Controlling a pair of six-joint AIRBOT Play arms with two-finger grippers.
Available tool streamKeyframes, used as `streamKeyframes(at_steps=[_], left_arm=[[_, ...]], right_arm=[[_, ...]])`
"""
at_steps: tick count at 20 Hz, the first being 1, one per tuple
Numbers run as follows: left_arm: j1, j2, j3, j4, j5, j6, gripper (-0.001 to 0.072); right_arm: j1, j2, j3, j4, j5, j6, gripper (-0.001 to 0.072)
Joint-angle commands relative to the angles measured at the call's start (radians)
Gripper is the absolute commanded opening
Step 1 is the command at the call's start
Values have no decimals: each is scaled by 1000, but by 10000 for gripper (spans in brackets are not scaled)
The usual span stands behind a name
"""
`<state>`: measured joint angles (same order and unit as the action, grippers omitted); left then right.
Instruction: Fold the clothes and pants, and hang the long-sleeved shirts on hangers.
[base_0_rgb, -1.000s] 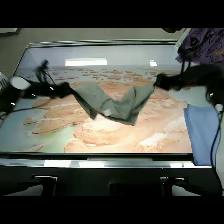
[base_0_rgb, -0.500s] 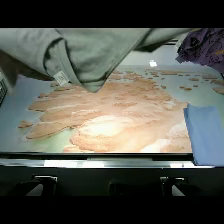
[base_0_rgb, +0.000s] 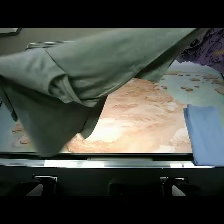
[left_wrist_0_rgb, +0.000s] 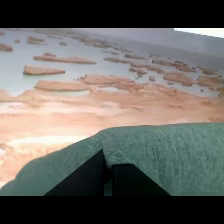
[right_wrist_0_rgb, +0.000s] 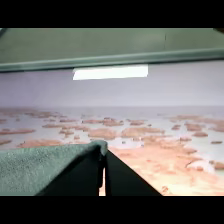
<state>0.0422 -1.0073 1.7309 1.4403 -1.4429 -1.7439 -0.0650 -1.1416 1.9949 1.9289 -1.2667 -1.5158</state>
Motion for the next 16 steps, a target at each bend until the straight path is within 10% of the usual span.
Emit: streamKeyframes(at_steps=[1,6,10,14,16], left_arm=[[-4,-96,-188,-50,82,13,19],[-6,-372,-399,-68,491,15,19],[-3,-569,-398,-172,576,15,24],[42,-579,-388,-226,523,16,537],[114,-528,-350,-225,411,16,610]], right_arm=[[1,-229,-3,77,-28,43,28],[48,-595,-3,75,83,47,28],[96,-740,-3,74,136,52,27],[116,-752,-3,75,132,55,27],[114,-744,-3,69,97,58,27]])
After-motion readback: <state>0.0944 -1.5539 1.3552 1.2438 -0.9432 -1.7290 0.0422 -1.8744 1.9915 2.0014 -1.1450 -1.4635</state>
